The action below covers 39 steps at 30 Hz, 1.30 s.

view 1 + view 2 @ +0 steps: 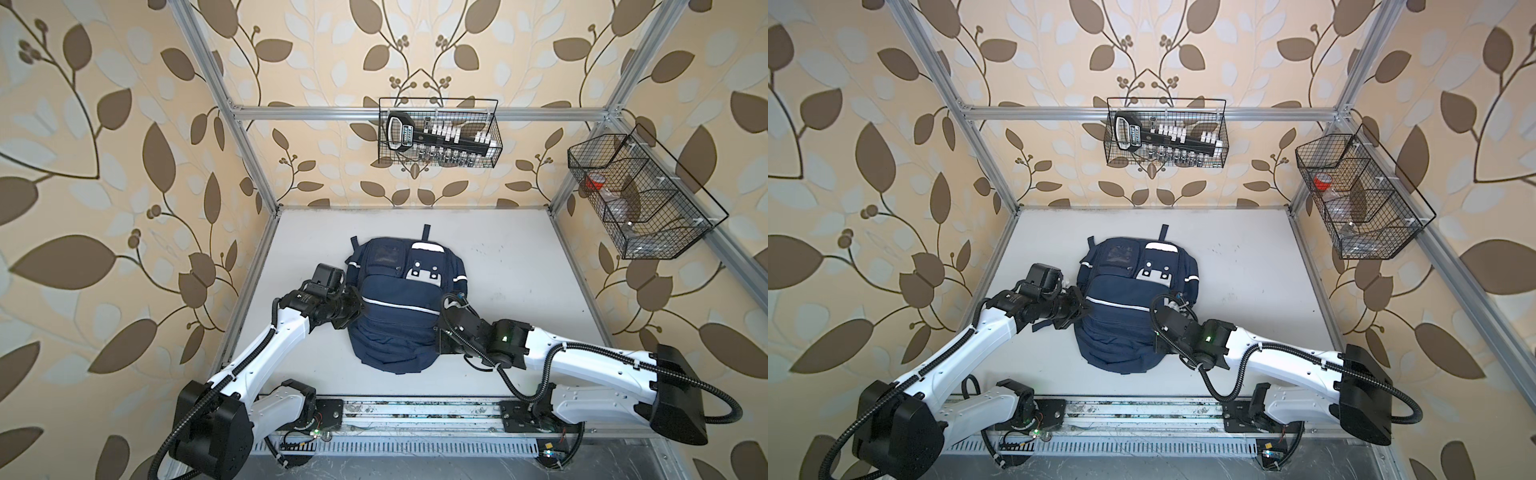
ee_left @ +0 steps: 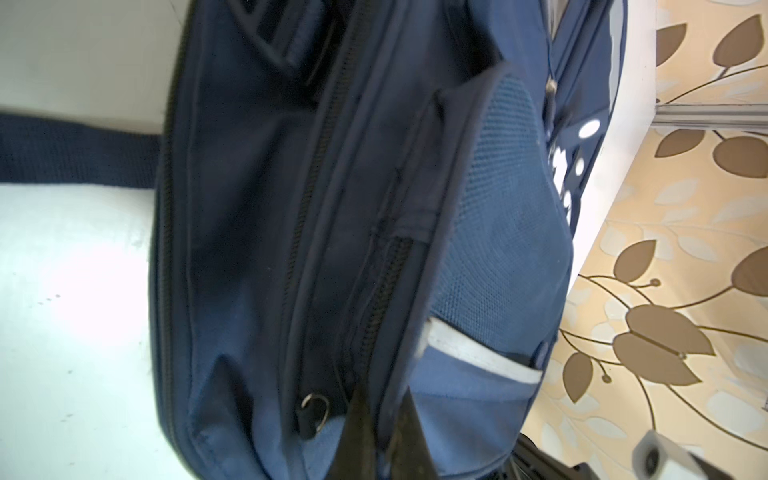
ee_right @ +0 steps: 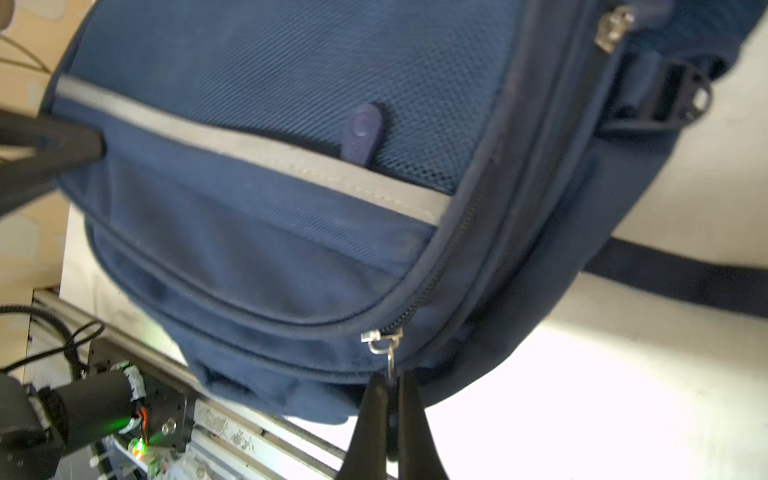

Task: Pack the student bag

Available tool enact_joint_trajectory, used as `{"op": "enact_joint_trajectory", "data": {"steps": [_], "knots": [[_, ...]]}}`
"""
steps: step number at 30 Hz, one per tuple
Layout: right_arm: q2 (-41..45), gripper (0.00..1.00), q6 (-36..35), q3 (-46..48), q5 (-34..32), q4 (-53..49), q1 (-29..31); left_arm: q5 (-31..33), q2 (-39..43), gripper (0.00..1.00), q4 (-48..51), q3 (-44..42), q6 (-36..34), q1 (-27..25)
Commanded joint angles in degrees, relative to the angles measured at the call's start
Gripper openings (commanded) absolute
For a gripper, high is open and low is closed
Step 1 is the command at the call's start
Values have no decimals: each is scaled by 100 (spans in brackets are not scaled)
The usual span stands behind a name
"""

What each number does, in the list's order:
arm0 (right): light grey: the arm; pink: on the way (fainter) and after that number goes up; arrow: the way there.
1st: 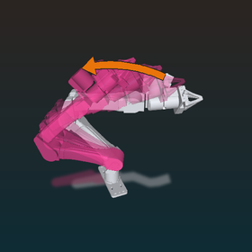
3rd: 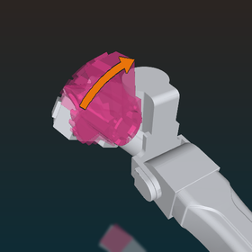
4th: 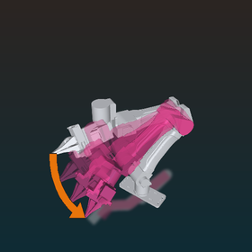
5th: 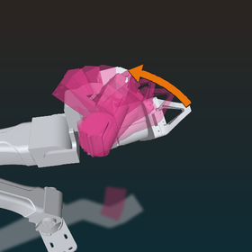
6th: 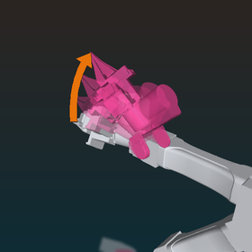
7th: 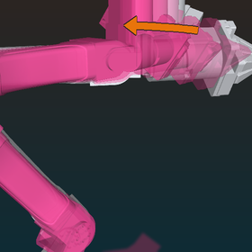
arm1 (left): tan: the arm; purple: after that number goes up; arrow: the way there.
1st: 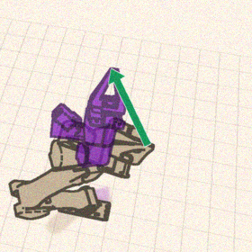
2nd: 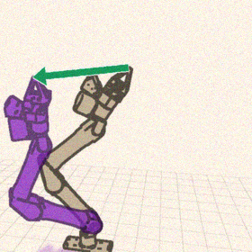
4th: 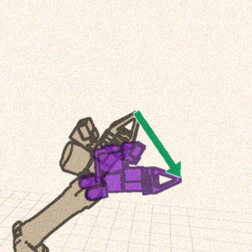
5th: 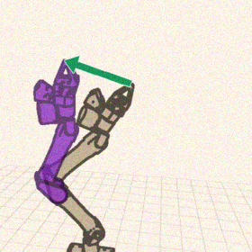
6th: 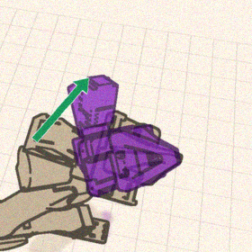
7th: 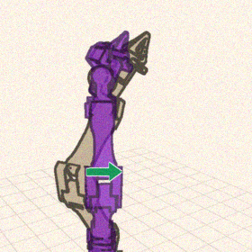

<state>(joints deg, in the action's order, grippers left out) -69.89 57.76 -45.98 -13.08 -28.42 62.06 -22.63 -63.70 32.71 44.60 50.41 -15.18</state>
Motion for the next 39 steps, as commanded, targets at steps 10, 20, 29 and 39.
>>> {"op": "enact_joint_trajectory", "data": {"steps": [10, 20, 29, 39], "knots": [[-746, 0, -121, -1058, -23, -344, 518, 1053, 1683, 50, -62, -684, 1399, -1507], [-668, 0, 19, -1178, 30, -295, 779, 1553, 907, 56, -1215, -568, 2402, -2824], [-604, 0, 139, -1107, -18, -295, 869, 1878, 525, 54, -1695, -347, 2618, -3227], [-713, 0, 78, -1264, -72, -287, 869, 2585, 1513, 56, -668, -309, 2776, -3637]]}}
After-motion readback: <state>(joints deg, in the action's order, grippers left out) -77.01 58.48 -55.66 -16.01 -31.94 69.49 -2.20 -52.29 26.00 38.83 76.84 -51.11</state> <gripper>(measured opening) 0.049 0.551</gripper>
